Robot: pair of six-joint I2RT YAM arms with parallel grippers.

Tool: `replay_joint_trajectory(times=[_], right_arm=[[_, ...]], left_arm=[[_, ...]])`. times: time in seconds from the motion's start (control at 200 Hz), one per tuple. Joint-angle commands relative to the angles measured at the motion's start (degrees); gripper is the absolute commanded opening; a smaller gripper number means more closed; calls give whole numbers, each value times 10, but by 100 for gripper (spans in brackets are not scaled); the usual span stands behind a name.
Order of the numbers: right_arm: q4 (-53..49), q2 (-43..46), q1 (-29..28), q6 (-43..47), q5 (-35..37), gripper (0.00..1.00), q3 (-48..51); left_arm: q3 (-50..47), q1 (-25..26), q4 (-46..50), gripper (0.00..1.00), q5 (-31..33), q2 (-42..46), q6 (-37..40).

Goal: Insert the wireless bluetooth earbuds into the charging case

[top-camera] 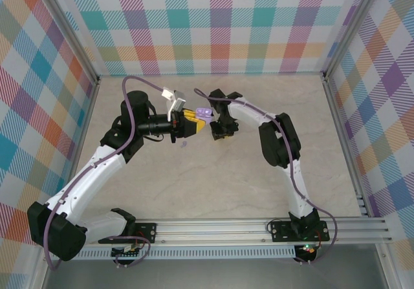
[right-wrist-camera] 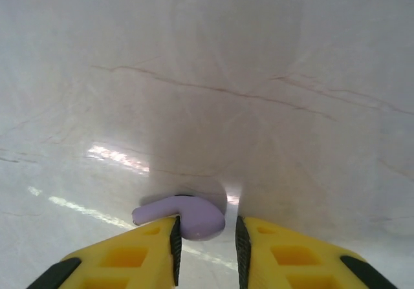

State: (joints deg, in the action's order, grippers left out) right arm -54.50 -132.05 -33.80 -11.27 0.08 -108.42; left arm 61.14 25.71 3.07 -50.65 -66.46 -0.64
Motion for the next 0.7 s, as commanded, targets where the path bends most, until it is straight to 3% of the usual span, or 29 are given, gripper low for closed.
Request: replay_joint_trajectory(times=[0.0, 0.155, 0.39, 0.695], right_arm=[[-5, 33, -5, 2, -35, 33, 4], [3, 36, -5, -27, -55, 39, -3], [-27, 5, -5, -82, -5, 39, -39], [-50, -31, -6, -85, 0, 40, -71]], left_arm=[[-3, -5, 2, 14, -3, 14, -5], [-2, -5, 1, 14, -2, 14, -5], [-3, -5, 1, 13, -4, 15, -7], [-3, -5, -1, 13, -7, 12, -7]])
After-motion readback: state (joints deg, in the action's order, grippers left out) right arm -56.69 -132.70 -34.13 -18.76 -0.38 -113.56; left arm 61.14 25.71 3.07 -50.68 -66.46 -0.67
